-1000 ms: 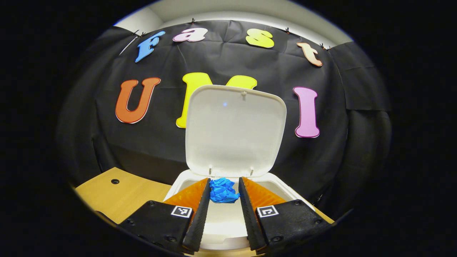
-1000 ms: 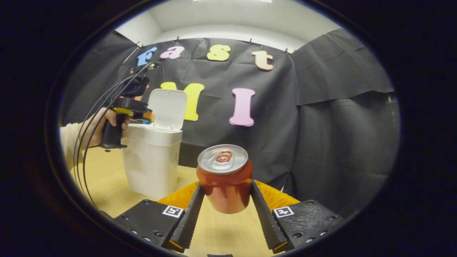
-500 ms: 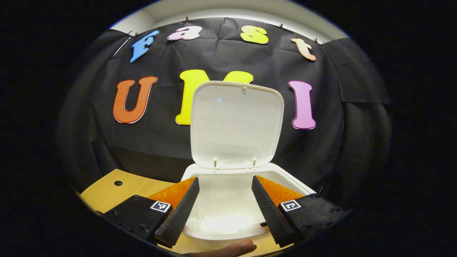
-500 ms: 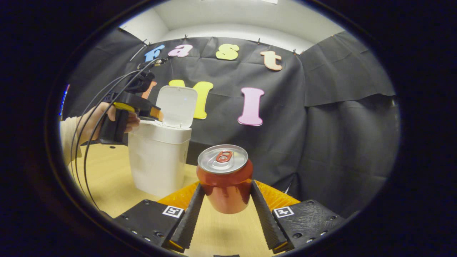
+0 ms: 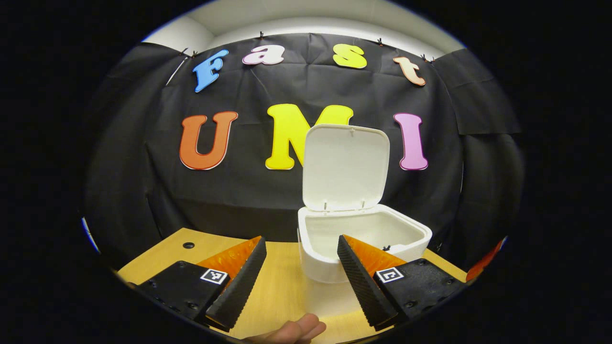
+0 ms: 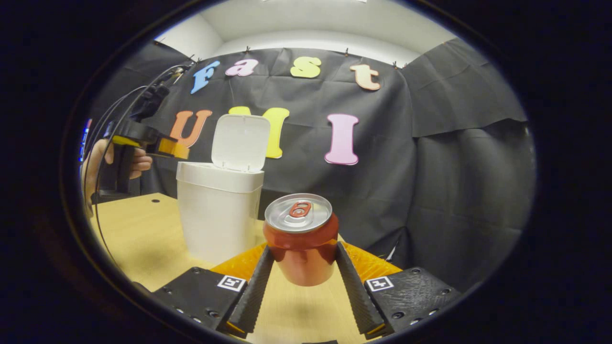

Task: Press the lid of the desktop garbage bin to open it, pick up the crumpled paper on the desktop and throw it into the bin, then pick up the pop can on the desktop and drop it into the bin, and finally close the garbage bin lid.

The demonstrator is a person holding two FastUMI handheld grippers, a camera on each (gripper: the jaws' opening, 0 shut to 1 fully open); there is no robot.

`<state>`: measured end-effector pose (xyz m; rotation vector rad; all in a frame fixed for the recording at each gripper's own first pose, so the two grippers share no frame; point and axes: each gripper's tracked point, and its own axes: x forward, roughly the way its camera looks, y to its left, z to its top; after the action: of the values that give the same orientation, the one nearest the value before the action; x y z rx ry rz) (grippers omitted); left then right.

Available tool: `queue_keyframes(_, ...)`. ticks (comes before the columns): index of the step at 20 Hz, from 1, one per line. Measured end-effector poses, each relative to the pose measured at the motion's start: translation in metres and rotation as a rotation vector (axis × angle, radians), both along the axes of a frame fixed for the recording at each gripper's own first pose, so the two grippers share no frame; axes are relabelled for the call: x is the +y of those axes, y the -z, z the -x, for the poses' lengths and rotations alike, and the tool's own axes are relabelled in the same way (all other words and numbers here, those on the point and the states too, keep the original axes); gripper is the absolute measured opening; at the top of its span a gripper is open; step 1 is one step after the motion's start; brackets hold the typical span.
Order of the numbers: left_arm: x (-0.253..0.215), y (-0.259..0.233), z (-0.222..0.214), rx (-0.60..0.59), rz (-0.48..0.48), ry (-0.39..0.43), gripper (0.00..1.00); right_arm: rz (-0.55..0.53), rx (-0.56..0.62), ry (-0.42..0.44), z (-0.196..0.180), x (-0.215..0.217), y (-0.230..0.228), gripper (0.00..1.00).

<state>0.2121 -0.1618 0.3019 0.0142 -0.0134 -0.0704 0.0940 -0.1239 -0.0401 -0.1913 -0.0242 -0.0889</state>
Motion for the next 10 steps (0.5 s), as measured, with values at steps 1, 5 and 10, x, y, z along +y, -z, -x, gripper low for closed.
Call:
queue_keyframes(1, 0.008, 0.004, 0.01, -0.004, -0.008, -0.008, 0.96, 0.0, 0.002, 0.007, -0.001, -0.001, 0.0, 0.76)
queue_keyframes(5, 0.043, 0.025, 0.045, -0.022, -0.012, -0.062, 0.97, 0.02, 0.005, 0.024, 0.0, 0.001, 0.002, 0.76)
queue_keyframes(10, 0.065, 0.038, 0.085, -0.083, 0.034, -0.091, 0.97, -0.009, -0.025, 0.025, 0.009, 0.009, -0.009, 0.76)
